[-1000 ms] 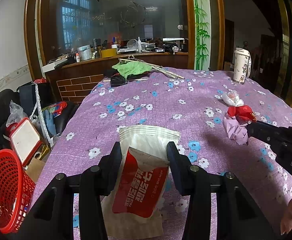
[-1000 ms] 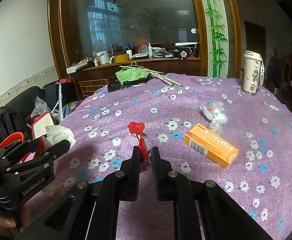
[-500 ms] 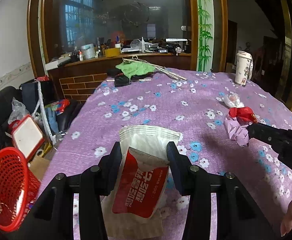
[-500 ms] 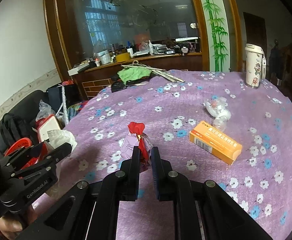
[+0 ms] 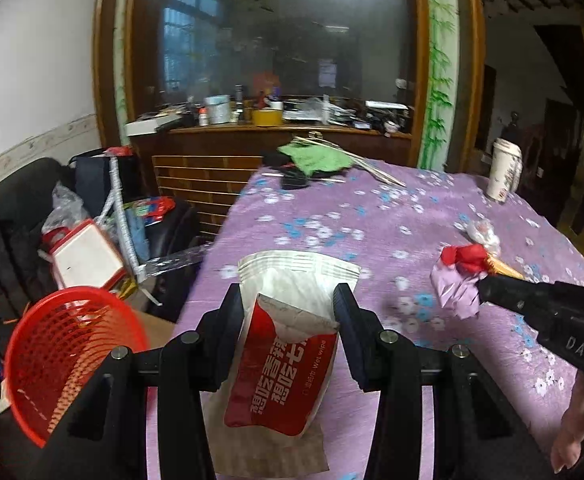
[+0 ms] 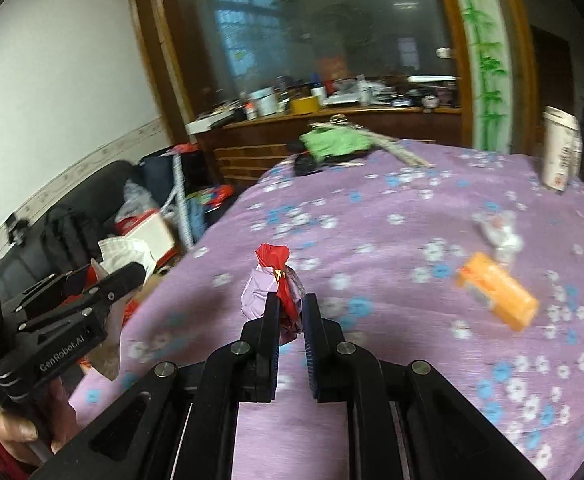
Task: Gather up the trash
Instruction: 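Carry the wipes packet and pink bag over the red basket with both tools, then open both tools over the red basket to drop the items, then move both tools back over the table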
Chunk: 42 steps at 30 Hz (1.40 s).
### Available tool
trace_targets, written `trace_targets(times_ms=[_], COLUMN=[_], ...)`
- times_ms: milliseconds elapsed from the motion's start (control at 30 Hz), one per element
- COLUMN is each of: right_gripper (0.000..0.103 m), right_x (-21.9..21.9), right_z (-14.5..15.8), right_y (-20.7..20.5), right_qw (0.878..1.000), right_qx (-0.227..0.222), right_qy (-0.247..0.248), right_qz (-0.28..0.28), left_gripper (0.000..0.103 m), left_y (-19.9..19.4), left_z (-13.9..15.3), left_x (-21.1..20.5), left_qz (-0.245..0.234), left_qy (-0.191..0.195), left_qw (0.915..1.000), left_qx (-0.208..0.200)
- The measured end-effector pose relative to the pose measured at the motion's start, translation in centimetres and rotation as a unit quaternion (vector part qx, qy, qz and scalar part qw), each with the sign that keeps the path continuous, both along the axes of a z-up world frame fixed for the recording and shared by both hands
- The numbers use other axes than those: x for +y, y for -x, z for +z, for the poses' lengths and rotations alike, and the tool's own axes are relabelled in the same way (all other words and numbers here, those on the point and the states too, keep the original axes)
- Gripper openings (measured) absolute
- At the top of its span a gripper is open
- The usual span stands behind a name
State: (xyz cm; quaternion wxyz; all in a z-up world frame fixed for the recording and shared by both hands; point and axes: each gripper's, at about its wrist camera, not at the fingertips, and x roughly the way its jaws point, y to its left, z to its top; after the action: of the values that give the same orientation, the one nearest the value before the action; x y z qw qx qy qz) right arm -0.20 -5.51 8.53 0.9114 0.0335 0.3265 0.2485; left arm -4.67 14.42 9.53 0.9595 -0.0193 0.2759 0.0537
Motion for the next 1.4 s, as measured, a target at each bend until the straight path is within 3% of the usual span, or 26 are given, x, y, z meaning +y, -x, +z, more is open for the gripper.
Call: trace_targets(times_ms=[167,367,633,667,767,1033,1133,1400], right_gripper=[0.013,0.013,0.015,0.015,0.021,0.022,0.027,0.028], right_x=[6.4,15.8,25.9,26.9,28.4,22.8,18.9,6.0], right_z=[0.5,0.5,-1.0,-1.5,-2.8,-1.6,-1.1,-0.7], right_y=[0.6,0.7,0.3,0.1,-0.4,-0.9,-0.8,-1.8], right_qw=[0.997,0.987,0.973,0.97,0.971,0.979,0.985,0.996], right_qx=[0.013,0.037,0.07,0.079,0.086,0.076,0.062,0.062], right_qy=[0.006,0.01,0.024,0.024,0.037,-0.002,0.0,-0.011], right_qz=[0.071,0.155,0.219,0.227,0.221,0.189,0.163,0.068], left_gripper=[0.044,0.044,0.045,0.048,0.075,0.076,0.076,0.077], left_y=[2.5,4.8,5.6,5.7,6.2,5.8,5.1,1.4], left_z=[0.4,-1.3,-4.2,-4.4,-4.2,-2.7,-1.8,0.1], left_x=[6.5,15.0,21.9,22.5,23.0,20.5,17.2,5.8], left_qz=[0.053,0.123,0.172,0.176,0.186,0.162,0.128,0.004], left_qy=[0.005,0.019,0.05,0.054,0.06,0.053,0.046,0.021], left_qw=[0.9986,0.9918,0.9821,0.9811,0.9792,0.9847,0.9901,0.9987], left_qx=[0.001,0.027,0.057,0.059,0.054,0.037,0.033,0.046])
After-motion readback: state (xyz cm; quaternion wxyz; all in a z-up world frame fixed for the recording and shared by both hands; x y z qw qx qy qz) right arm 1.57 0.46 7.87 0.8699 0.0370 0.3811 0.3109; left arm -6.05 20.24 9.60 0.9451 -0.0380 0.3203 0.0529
